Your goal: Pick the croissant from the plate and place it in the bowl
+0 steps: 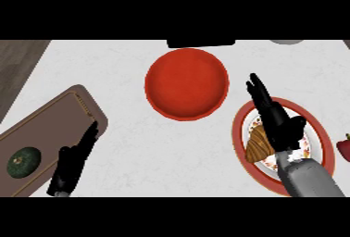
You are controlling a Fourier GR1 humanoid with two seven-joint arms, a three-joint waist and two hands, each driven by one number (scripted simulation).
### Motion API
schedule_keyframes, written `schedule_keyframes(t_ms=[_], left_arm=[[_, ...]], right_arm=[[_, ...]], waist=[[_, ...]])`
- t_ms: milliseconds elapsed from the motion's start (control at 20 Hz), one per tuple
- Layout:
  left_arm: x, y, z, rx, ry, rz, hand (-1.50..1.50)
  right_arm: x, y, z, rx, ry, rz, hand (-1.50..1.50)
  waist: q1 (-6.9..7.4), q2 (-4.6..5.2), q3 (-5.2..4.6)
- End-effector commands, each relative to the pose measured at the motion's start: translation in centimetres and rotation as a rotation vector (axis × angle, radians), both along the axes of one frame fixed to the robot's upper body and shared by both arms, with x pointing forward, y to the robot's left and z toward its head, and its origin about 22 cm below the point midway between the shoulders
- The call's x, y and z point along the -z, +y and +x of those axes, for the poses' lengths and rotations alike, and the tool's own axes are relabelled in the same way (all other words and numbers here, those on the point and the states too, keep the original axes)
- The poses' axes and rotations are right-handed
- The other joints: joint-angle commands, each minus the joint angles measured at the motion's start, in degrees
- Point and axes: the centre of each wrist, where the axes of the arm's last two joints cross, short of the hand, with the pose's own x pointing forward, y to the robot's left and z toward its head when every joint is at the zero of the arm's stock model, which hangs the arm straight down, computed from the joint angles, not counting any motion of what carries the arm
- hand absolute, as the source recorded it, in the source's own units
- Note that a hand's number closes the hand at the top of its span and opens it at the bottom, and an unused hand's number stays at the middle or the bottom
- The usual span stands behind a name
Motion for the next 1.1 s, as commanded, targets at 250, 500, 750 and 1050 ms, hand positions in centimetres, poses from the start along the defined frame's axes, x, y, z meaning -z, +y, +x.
schedule_keyframes(t_ms=[250,500,750,1050], left_arm=[[-7.6,4.7,4.1,-0.202,-0.358,0.099,0.00],[-6.6,5.1,3.1,-0.242,-0.310,0.070,0.00],[-7.2,5.1,3.1,-0.225,-0.333,0.067,0.00],[-8.6,6.3,3.5,-0.236,-0.346,0.071,0.00]], right_arm=[[-9.8,-7.7,1.4,0.446,-0.420,-0.360,1.50],[0.0,-14.3,-3.2,0.873,0.078,-0.599,-1.50],[2.1,-9.2,-6.0,0.855,0.066,-0.646,-1.50],[0.6,-7.9,-8.2,0.968,0.114,-0.676,-1.50]], waist=[[-4.21,-1.85,-5.61],[-8.48,-1.42,-6.17],[-5.81,-0.83,-6.05],[-5.62,-0.49,-6.05]])
